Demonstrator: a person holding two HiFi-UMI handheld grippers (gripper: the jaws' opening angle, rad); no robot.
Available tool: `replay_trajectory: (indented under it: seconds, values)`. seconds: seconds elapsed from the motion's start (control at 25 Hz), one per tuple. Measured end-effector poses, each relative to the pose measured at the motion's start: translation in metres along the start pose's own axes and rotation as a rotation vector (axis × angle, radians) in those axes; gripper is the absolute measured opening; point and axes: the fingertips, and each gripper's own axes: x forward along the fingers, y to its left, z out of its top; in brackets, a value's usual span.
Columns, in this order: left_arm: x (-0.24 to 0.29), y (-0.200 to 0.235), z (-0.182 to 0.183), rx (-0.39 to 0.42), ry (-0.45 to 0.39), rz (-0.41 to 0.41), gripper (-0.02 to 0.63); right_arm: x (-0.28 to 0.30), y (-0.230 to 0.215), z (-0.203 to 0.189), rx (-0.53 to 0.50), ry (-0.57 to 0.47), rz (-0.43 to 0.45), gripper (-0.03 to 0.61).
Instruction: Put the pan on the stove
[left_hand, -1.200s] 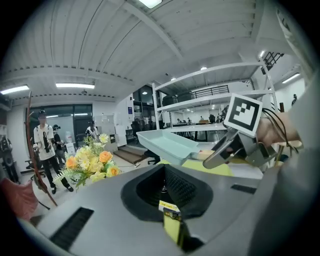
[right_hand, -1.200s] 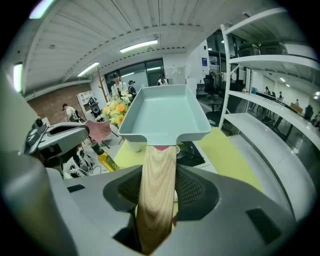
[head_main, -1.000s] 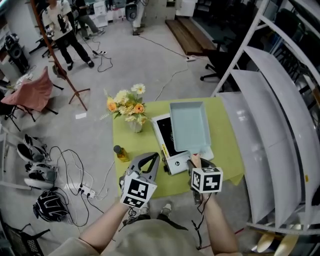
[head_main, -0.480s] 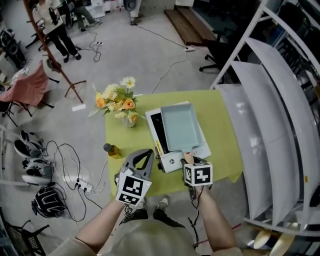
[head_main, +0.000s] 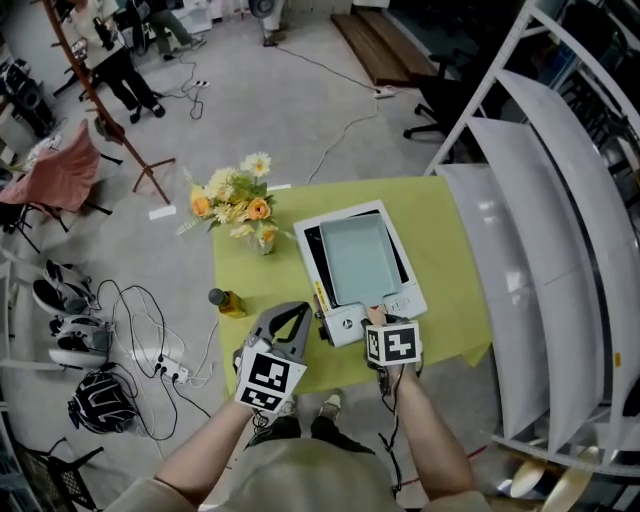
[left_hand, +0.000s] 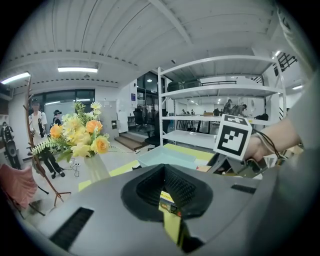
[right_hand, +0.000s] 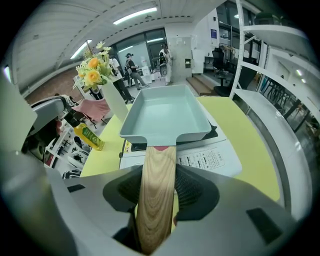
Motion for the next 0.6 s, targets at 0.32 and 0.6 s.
replay_trajectory:
  seconds: [0.32, 0.6]
  values:
    - [-0.001, 0.0, -0.006, -0.004, 0.021, -0.001, 0.006, 0.007, -0.003, 0.012, -0.026, -0.022, 0.003, 0.178]
    - [-0.008, -0.002, -0.001, 0.014, 0.016, -0.001, 0.006, -0.012, -0.01, 0.022, -0.031, -0.077, -0.006, 0.276]
